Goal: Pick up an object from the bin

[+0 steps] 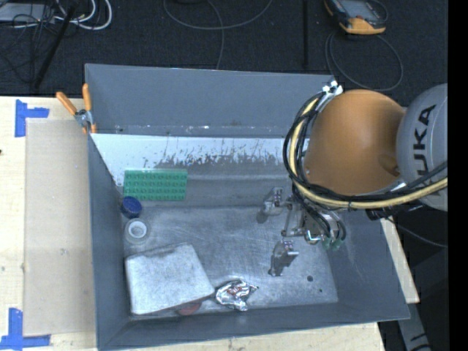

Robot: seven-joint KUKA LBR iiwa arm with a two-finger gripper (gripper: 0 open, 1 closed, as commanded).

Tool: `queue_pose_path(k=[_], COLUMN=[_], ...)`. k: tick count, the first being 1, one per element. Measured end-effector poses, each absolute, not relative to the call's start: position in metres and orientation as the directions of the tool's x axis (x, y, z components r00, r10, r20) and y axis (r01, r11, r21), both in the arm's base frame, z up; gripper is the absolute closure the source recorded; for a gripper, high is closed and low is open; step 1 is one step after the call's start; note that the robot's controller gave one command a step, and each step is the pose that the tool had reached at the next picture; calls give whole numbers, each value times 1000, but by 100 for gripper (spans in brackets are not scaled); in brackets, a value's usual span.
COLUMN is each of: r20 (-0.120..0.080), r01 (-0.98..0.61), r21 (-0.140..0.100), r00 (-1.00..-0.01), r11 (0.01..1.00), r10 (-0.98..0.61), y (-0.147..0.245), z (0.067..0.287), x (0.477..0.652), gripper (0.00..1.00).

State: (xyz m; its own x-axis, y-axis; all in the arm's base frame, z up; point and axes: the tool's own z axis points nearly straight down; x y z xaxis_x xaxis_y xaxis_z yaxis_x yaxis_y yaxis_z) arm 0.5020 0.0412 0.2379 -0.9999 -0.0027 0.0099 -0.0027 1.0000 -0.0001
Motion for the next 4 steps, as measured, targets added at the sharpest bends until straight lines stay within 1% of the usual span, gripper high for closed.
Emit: queue_pose_path(k=[1,2,3,4], r20=[9,-9,6,6], r01=[-39,94,94,96], r21=[0,-1,0,0], r00=[-999,-996,-996,-995], r11=[999,996,996,995], r10=[-39,94,94,96], y=[30,53,54,54], z=[80,72,72,72], x=[479,477,474,474], gripper=[0,0,100,100])
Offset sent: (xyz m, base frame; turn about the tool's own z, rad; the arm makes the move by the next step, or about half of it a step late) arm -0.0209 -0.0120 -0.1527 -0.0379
